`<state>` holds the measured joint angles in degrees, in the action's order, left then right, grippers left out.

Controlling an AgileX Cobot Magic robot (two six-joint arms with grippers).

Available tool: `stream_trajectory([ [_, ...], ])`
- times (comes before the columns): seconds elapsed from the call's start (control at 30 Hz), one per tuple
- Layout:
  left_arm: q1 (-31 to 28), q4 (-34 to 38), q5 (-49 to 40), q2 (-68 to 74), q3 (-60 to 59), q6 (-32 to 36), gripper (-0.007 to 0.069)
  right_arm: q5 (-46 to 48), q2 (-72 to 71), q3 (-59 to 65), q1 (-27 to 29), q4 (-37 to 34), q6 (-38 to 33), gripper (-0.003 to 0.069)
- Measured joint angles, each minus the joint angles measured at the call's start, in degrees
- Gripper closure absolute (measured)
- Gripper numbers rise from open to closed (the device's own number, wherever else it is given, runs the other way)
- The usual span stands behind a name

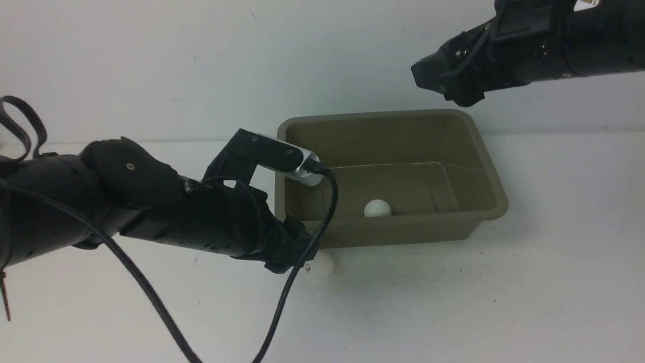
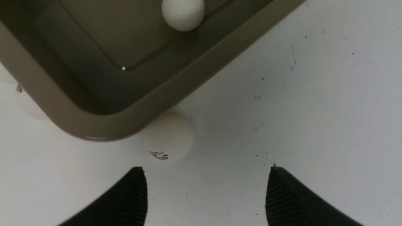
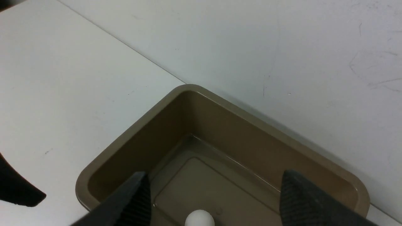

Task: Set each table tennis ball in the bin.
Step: Use the left arm to clamp the table tennis ball closest to it

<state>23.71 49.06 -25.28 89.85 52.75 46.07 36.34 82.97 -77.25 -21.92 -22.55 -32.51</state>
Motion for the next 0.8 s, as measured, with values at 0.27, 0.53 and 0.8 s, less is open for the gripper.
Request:
stream_trajectory([
  [0.27,2.88,-2.59,3.08,5.05,0.00,-5.74,0.0189,-0.06,0.00,0.00,0.00,1.82,-0.11,0.0158],
  [0.53,6.45,0.78,8.89,8.41,0.11,-5.90,0.0199,-0.81,0.00,0.00,0.00,2.21,-0.97,0.0158],
  [0.8,6.45,4.82,13.73,10.11,0.23,-5.90,0.0199,-1.00,0.00,0.00,0.00,2.21,-2.44,0.0158],
])
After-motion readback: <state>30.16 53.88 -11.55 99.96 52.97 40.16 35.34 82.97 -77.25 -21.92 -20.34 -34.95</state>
